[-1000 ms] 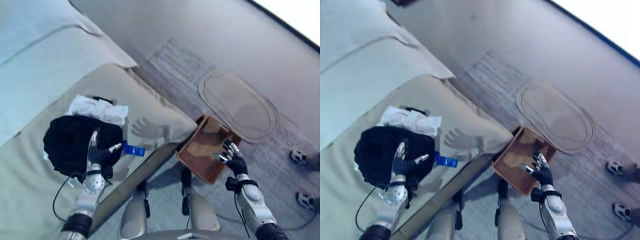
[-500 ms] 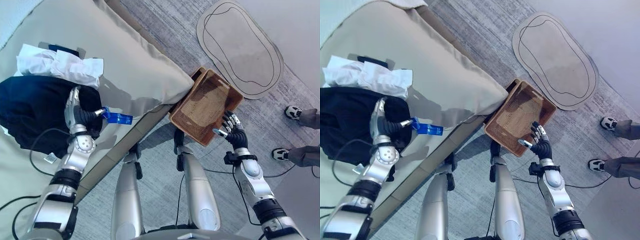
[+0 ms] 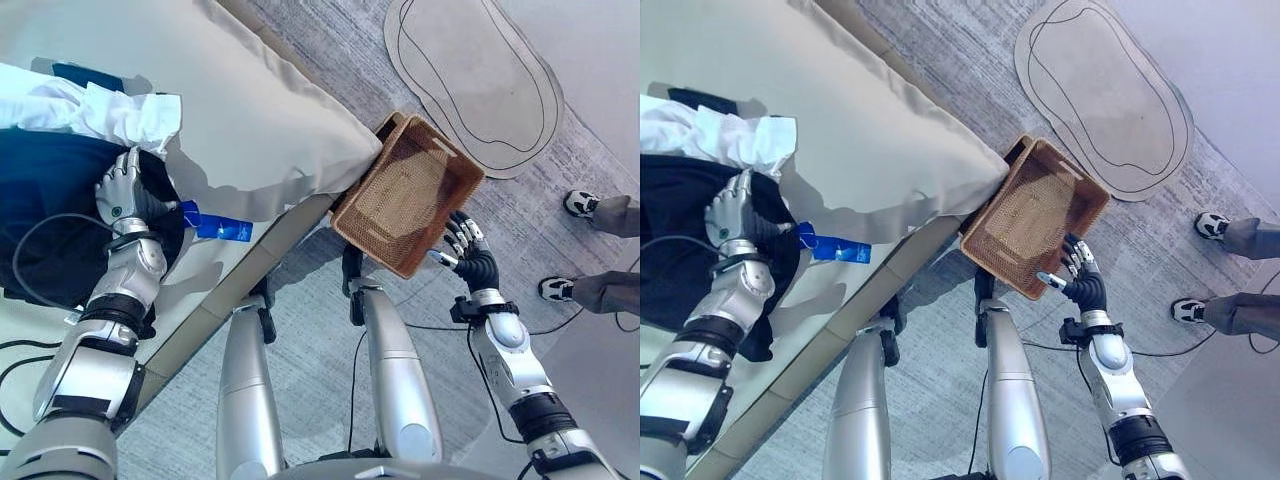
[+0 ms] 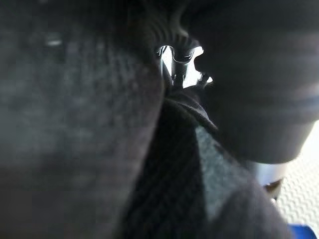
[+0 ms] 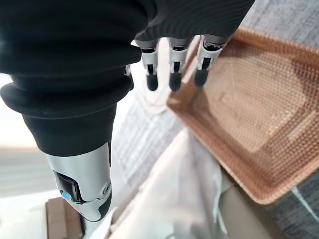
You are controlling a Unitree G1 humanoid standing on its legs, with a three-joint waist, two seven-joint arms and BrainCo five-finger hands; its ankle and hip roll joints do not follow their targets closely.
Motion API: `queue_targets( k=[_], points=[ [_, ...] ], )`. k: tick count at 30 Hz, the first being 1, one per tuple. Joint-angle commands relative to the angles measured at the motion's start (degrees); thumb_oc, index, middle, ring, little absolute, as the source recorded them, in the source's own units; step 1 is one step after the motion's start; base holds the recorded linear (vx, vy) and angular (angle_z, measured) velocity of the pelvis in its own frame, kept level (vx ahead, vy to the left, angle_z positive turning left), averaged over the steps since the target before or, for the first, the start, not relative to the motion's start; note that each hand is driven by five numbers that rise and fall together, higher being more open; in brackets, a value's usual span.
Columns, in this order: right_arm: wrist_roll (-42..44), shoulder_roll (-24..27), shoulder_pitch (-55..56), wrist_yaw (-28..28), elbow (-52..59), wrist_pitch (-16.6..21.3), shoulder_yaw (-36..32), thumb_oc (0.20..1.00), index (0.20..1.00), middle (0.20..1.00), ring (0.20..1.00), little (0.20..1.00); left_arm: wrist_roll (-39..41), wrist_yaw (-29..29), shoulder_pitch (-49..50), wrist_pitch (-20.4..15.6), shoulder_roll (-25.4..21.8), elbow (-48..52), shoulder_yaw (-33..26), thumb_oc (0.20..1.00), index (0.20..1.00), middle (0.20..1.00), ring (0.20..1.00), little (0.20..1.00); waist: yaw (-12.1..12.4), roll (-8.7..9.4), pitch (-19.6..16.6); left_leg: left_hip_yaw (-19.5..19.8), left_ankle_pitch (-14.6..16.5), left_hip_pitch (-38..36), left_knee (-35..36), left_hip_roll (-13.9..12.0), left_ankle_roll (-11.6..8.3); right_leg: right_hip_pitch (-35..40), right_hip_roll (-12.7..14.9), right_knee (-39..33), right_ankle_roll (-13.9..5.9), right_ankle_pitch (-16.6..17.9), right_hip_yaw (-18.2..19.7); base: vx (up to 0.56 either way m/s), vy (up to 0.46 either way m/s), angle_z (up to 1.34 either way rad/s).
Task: Pick up clothes into the bucket
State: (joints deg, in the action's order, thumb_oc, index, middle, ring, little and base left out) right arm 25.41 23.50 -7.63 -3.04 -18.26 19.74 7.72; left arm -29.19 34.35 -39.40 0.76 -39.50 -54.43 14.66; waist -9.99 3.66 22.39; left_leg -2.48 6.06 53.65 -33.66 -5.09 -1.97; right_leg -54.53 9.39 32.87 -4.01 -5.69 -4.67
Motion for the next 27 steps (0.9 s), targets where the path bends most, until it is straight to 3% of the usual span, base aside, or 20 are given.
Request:
queue_targets(
  k=[1, 10, 19, 20, 23, 26, 27],
  points=[
    [2.4, 2.0, 4.1, 1.3, 4.2, 1.6, 0.3, 1.000, 1.000, 1.000, 1.000, 1.000, 0.2, -6.8, 3.7, 1.1, 1.3, -9.0, 0.9, 0.200, 0.200, 0.200, 0.200, 0.200, -0.6, -0.96, -4.9, 0.5, 2.0, 2.0, -1.7, -2.4, -0.04, 2.0, 5.1, -4.0, -5.00, 4.4, -0.9, 0.02, 0.016, -0.07],
    [2.4, 1.5, 4.0, 2.0, 2.7, 1.5, 0.2, 1.000, 1.000, 1.000, 1.000, 1.000, 1.4, -7.6, 4.9, -0.5, 3.0, -11.0, 1.2, 0.200, 0.200, 0.200, 0.200, 0.200, -0.6, -1.38, -6.9, 0.7, 1.6, 0.7, -0.2, -2.3, -0.09, 3.1, 5.0, -5.0, -4.96, 4.4, -1.2, 0.02, 0.002, -0.01],
    [1.2, 1.0, 3.6, 1.7, 1.0, 1.1, 0.6, 1.000, 1.000, 1.000, 1.000, 1.000, 2.1, -8.0, 8.8, -1.9, 5.9, -10.5, 0.8, 0.200, 0.200, 0.200, 0.200, 0.200, 0.3, -1.69, -8.6, 0.2, 0.3, -7.9, 6.5, -1.8, -0.48, 11.0, 5.3, -10.4, -5.58, 5.9, -2.2, 0.03, 0.001, 0.02],
    [0.8, 0.8, 3.4, 1.7, 0.6, 0.8, 0.7, 1.000, 1.000, 1.000, 1.000, 1.000, 2.5, -8.2, 9.7, -2.3, 6.6, -10.2, 0.4, 0.200, 0.200, 0.200, 0.200, 0.200, 0.3, -1.46, -8.9, -0.2, -1.9, -10.0, 9.0, -1.2, -0.20, 13.2, 5.9, -13.1, -5.38, 8.0, -2.7, -0.03, 0.007, 0.04],
    [0.5, 0.5, 3.3, 1.6, -0.4, 0.7, 0.9, 1.000, 1.000, 1.000, 1.000, 1.000, 2.9, -8.0, 10.6, -2.8, 7.4, -9.4, 0.3, 0.200, 0.200, 0.200, 0.200, 0.200, 0.6, -1.44, -8.9, -0.2, -2.6, -13.2, 11.4, -0.9, -0.33, 16.5, 6.1, -15.3, -5.65, 8.6, -3.2, 0.04, -0.016, 0.08],
    [-0.3, 0.3, 3.6, 1.3, -1.0, 0.5, 0.6, 1.000, 1.000, 1.000, 1.000, 1.000, 3.1, -7.9, 13.2, -3.8, 7.6, -2.7, -0.7, 0.200, 0.200, 0.200, 0.200, 0.200, 1.6, -1.58, -8.7, -0.1, -3.6, -18.4, 15.2, -0.4, -0.63, 22.0, 6.3, -18.7, -6.00, 9.4, -4.0, 0.08, -0.034, 0.07],
    [-0.8, -0.1, 4.0, 1.2, -1.4, 0.2, 0.0, 1.000, 1.000, 1.000, 1.000, 1.000, 2.8, -8.3, 16.4, -4.6, 7.5, 5.2, -2.1, 0.200, 0.200, 0.200, 0.200, 0.200, 2.5, -1.67, -8.8, -0.1, -4.3, -21.6, 17.7, -0.2, -0.88, 25.5, 6.5, -21.0, -6.25, 9.9, -4.9, 0.05, -0.027, 0.06]
  ],
)
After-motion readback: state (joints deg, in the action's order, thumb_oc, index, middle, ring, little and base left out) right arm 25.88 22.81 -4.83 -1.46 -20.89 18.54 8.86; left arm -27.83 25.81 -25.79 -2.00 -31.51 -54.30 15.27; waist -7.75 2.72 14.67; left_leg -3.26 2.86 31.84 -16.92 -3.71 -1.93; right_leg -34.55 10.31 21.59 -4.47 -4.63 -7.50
